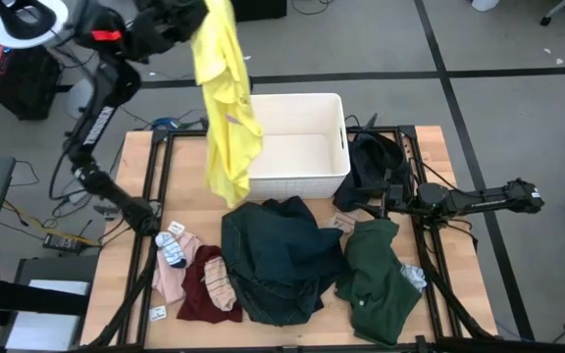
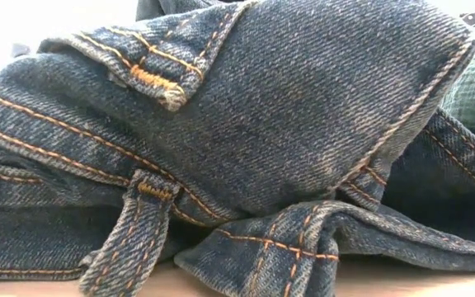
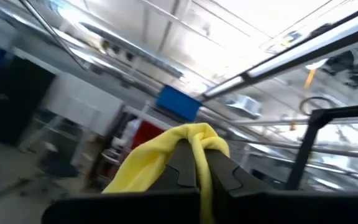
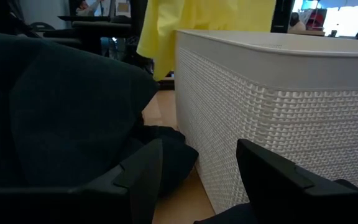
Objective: Sort clothes
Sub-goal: Put the yellow shirt into the white laundry bin
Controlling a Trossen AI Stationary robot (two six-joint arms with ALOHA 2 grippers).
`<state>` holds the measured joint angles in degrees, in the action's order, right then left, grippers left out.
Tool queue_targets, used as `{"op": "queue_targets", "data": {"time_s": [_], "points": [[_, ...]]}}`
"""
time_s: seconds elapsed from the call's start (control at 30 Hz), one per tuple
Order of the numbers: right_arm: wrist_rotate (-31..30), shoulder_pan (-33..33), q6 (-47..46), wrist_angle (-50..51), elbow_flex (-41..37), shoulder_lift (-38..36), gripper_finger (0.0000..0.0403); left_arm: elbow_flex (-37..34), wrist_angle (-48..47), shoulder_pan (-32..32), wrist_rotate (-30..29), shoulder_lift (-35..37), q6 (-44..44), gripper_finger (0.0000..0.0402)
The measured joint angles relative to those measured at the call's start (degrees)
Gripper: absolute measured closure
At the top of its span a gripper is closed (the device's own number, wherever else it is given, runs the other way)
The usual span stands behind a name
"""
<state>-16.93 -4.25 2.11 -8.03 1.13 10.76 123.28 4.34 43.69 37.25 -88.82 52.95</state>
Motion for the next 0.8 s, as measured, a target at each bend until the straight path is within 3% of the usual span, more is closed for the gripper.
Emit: {"op": "queue_targets", "data": {"time_s": [0.27,0.4,0.8], "points": [[0.0,0.0,0.0,0.0,0.0,0.0,0.0195,11.5,3.1,-1.8,1.9,-9.6,4.6,0.0401],[0.0,0.0,0.0,0.0,0.0,0.0,0.0195,10.4,3.7,-1.8,4.7,-10.4,4.9,0.0401],[0.0,0.0,0.0,0.0,0.0,0.0,0.0195,10.3,-34.9,-1.7,4.9,-10.1,-25.0,0.0401]]}}
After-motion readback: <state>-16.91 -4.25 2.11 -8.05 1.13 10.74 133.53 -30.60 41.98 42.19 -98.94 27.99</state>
